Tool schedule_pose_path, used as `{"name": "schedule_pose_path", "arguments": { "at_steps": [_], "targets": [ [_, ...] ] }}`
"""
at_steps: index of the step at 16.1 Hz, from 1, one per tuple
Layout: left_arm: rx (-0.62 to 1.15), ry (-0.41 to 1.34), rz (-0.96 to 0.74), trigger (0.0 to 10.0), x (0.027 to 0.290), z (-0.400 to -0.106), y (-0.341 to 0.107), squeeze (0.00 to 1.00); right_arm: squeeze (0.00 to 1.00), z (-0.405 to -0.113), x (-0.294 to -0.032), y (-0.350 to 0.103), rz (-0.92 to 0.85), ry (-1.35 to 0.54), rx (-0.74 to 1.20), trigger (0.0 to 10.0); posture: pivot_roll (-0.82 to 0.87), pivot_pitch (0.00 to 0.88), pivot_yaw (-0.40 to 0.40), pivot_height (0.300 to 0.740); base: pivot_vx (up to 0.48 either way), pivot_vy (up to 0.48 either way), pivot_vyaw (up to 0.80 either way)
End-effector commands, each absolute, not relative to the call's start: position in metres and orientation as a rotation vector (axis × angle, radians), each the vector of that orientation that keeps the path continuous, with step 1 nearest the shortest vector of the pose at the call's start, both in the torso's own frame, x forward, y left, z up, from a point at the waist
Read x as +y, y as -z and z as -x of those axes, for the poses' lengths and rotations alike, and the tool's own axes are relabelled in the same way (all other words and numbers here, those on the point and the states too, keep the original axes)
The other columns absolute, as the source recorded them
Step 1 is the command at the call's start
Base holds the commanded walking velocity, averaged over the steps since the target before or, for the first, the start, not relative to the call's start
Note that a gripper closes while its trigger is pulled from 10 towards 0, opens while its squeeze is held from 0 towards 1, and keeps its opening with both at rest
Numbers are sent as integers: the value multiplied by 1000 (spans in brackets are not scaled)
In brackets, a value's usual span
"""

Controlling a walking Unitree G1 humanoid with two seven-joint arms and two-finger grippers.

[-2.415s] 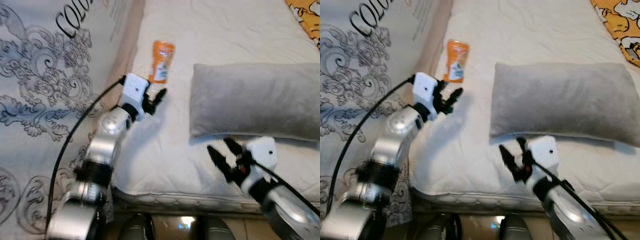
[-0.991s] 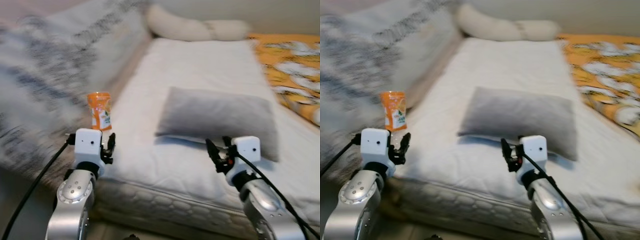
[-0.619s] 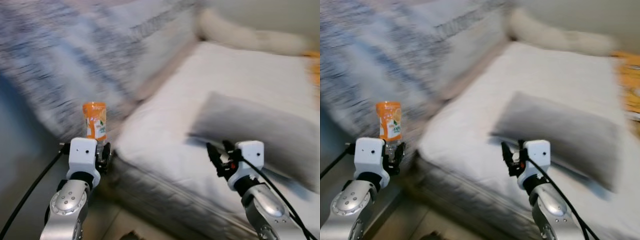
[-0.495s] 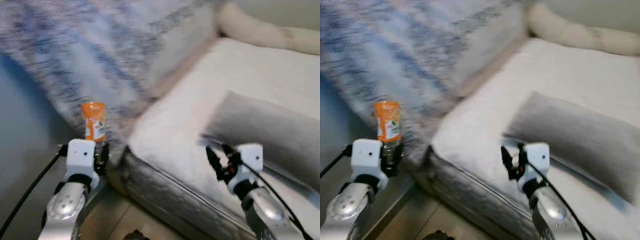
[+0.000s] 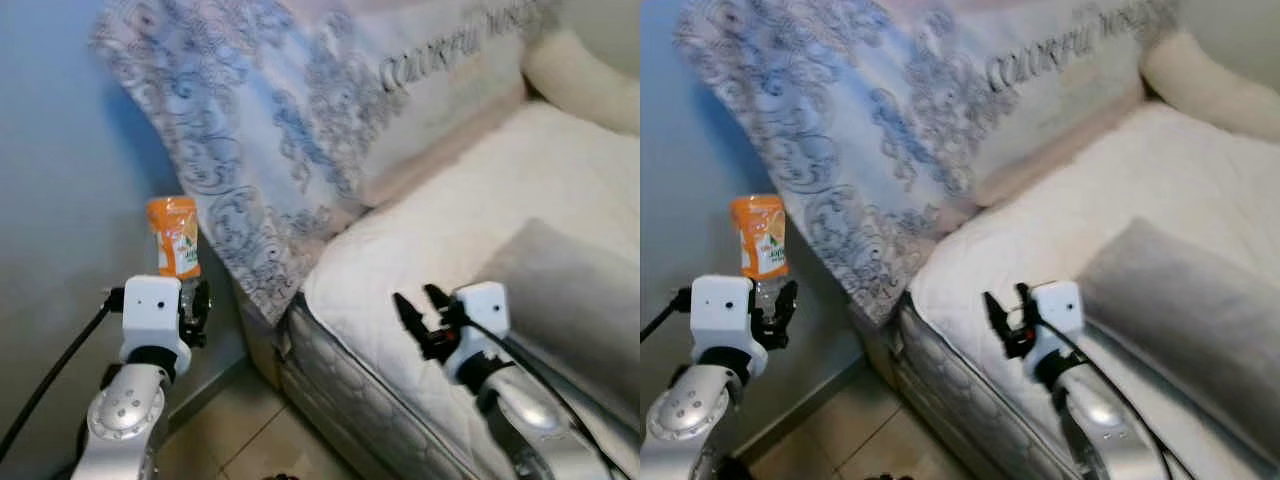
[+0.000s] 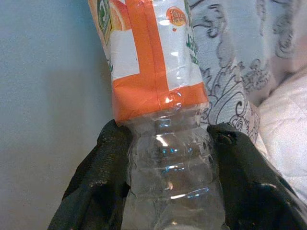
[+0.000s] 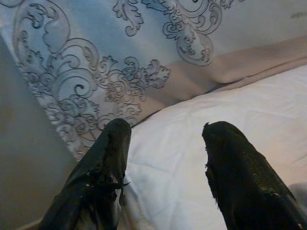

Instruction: Clean up the room

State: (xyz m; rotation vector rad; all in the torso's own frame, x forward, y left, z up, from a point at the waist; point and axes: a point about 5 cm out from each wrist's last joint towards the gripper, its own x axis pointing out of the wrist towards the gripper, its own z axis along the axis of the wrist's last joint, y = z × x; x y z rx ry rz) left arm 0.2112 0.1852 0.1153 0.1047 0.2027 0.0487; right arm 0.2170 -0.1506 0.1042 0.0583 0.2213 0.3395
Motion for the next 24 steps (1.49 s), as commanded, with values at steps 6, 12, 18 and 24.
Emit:
{"name": "schedule_pose_path", "arguments": {
  "at_steps": [6,12,18,24],
  "targets": [
    [198,-18,-135,10000,180,-220,-111,0,0,-223,-152,-99,-87,-395,263,10000,39,0,20,740,0,0,800],
    [181,30,-197,10000,175,-227,-111,0,0,-224,-156,-98,-85,-384,259,10000,26,0,40,740,0,0,800],
    [174,27,-190,10000,175,-230,-112,0,0,-220,-159,-95,-71,-402,289,10000,30,0,45,740,0,0,800],
    [169,31,-185,10000,176,-230,-113,0,0,-232,-153,-93,-59,-448,285,10000,53,0,37,740,0,0,800]
  ]
}}
